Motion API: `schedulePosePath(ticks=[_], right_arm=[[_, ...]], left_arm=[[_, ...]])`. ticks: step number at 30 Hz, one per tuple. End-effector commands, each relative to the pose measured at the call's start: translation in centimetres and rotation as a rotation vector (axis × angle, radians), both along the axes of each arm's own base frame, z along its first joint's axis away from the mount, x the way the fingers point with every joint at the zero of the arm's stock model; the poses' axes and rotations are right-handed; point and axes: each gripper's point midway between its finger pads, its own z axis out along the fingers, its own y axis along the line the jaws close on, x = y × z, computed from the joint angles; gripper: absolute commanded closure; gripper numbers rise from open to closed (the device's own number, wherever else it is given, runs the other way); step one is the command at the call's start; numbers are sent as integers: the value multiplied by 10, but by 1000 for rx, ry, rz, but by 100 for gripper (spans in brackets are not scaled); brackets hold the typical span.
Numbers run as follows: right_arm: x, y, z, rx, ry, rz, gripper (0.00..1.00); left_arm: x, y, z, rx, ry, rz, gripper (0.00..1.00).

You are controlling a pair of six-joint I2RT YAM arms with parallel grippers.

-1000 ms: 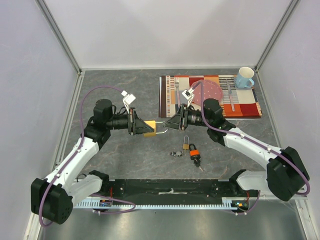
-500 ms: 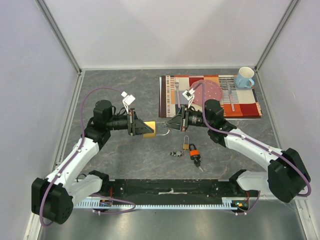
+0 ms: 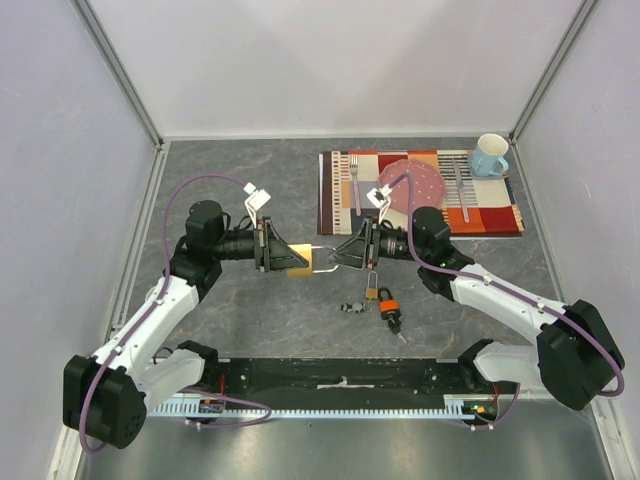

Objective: Lock with the key
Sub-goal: Lock the lock.

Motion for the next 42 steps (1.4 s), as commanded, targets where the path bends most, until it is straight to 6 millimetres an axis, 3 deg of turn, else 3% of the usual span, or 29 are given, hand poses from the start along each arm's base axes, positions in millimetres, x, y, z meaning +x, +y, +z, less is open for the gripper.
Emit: schedulePosePath(ticks=[1,2,3,6,8,16,42], right_arm=[[-10,-2,17,63,-65,29,62],[-11,-2,16,65,-61,32,66],[-12,-2,17,70,-61,34,77],[-11,-2,19,77,-72,33,97],[-10,-3,20,78,-87,24,100],[-10,-2,24,83,-98,27,100],[-27,20,32,150,-43,91,100]], left_arm=[[-13,0,27,-74,-83,-67,98],[-14,0,26,-76,-75,-68,98],[-14,0,25,-77,-75,-71,98],[-17,-1,26,-81,-66,-87,98],[-17,-1,26,-84,-59,-93,98],[-21,-1,24,-87,-37,-116,98],[1,-5,13,-83,-28,-29,98]])
